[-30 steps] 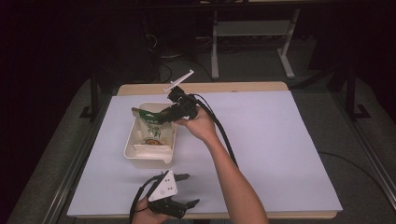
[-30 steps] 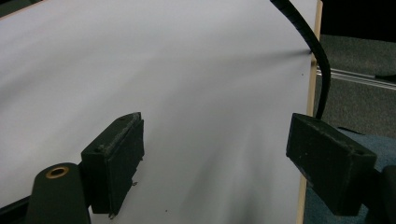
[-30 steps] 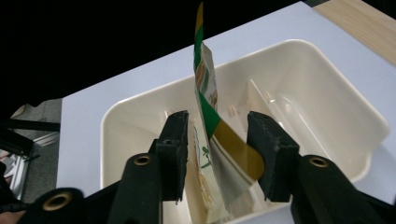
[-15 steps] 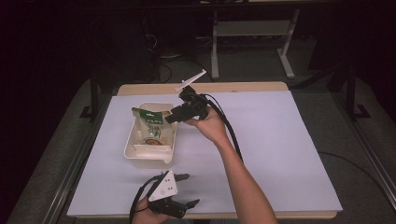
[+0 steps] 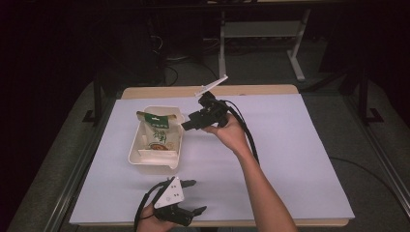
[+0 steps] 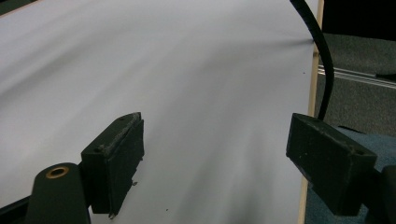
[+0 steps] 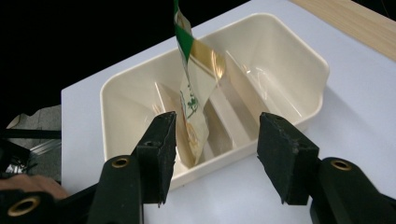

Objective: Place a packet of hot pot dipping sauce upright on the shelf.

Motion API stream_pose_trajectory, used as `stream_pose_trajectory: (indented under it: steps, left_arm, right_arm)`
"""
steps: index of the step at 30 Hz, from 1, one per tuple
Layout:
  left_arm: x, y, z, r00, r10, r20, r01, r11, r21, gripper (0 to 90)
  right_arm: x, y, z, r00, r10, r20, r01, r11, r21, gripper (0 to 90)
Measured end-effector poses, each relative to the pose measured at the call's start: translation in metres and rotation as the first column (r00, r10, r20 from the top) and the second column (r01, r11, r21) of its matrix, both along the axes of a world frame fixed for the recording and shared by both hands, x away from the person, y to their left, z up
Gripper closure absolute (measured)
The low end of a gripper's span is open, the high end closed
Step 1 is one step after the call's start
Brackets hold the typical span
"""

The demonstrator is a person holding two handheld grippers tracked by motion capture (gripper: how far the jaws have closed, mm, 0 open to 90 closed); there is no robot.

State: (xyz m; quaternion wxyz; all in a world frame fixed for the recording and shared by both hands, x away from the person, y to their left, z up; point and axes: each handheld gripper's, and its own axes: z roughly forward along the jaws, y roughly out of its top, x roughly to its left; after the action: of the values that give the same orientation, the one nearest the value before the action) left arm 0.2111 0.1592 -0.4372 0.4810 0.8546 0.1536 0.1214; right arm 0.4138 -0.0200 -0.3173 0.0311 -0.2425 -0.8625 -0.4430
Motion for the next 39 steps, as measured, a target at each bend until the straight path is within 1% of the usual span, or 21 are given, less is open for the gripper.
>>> stream_pose_trajectory:
  steps: [2,4,5,9,10,11,12,13,14,15,16,17,20,25,27,28,34,39]
  left_arm:
    - [0.0,0.0,0.0,1.0,0.001,-0.002,-0.001,1.0,0.0,18.5]
    - [0.0,0.0,0.0,1.0,0.001,-0.002,-0.001,1.0,-0.001,18.5]
    - [0.0,0.0,0.0,1.0,0.001,-0.001,-0.001,1.0,-0.001,18.5]
    - [0.0,0.0,0.0,1.0,0.001,-0.002,-0.001,1.0,0.0,18.5]
    - [0.0,0.0,0.0,1.0,0.001,-0.002,-0.001,1.0,0.002,18.5]
    - [0.0,0.0,0.0,1.0,0.001,-0.002,-0.001,1.0,0.002,18.5]
    - [0.0,0.0,0.0,1.0,0.001,-0.002,-0.001,1.0,0.003,18.5]
    - [0.0,0.0,0.0,1.0,0.001,-0.002,-0.001,1.0,0.003,18.5]
    - [0.0,0.0,0.0,1.0,0.0,-0.003,0.0,1.0,0.003,18.5]
    - [0.0,0.0,0.0,1.0,0.001,-0.003,-0.001,1.0,0.004,18.5]
    - [0.0,0.0,-0.001,1.0,0.0,-0.003,0.0,1.0,0.004,18.5]
    - [0.0,0.0,-0.001,1.0,0.0,-0.003,0.0,1.0,0.004,18.5]
    - [0.0,0.0,-0.001,1.0,0.0,-0.002,0.0,1.0,0.005,18.5]
    - [0.001,0.0,-0.001,1.0,0.001,-0.002,-0.001,1.0,0.005,18.5]
    - [0.0,0.0,-0.001,1.0,0.001,-0.003,-0.001,1.0,0.007,18.5]
    - [0.0,0.0,-0.001,1.0,0.001,-0.003,-0.001,1.0,0.006,18.5]
    - [0.0,0.0,-0.001,1.0,0.0,0.0,0.0,1.0,0.007,18.5]
    - [0.0,0.001,-0.001,1.0,0.003,0.001,-0.003,1.0,0.006,18.5]
  right_arm:
    - [-0.002,-0.005,-0.001,1.0,-0.005,-0.002,0.005,1.0,-0.006,45.7]
    - [-0.003,-0.007,-0.001,1.0,-0.003,-0.002,0.003,1.0,-0.003,45.6]
    - [-0.005,-0.012,-0.002,0.9999,-0.01,-0.003,0.01,1.0,-0.001,45.1]
    - [-0.009,-0.019,-0.004,0.9999,-0.012,-0.003,0.012,1.0,0.0,44.2]
    - [-0.011,-0.024,-0.004,0.9998,-0.017,-0.004,0.017,1.0,0.001,43.7]
    - [-0.011,-0.024,-0.004,0.9998,-0.017,-0.004,0.017,1.0,0.001,43.7]
    - [-0.013,-0.029,-0.005,0.9997,-0.021,-0.007,0.022,1.0,0.004,43.4]
    - [-0.013,-0.029,-0.005,0.9997,-0.021,-0.007,0.022,1.0,0.004,43.4]
    - [-0.016,-0.034,-0.005,0.9997,-0.025,-0.005,0.025,1.0,0.008,43.0]
    - [-0.016,-0.034,-0.005,0.9997,-0.025,-0.005,0.025,1.0,0.008,43.0]
    - [-0.018,-0.039,-0.006,0.9995,-0.029,-0.01,0.029,1.0,0.011,42.9]
    - [-0.019,-0.042,-0.008,0.9995,-0.03,-0.007,0.031,0.999,0.015,42.8]
    - [-0.02,-0.046,-0.009,0.9993,-0.035,-0.013,0.035,0.999,0.015,42.3]
    - [-0.026,-0.061,-0.015,0.9986,-0.047,-0.024,0.048,0.998,0.03,40.6]
    - [-0.027,-0.062,-0.016,0.9983,-0.049,-0.03,0.05,0.998,0.031,40.4]
    - [-0.029,-0.066,-0.017,0.9981,-0.052,-0.034,0.053,0.998,0.034,40.0]
    - [-0.033,-0.073,-0.02,0.9982,-0.051,-0.03,0.052,0.998,0.028,38.9]
    - [-0.039,-0.081,-0.023,0.9977,-0.056,-0.038,0.057,0.998,0.026,37.4]
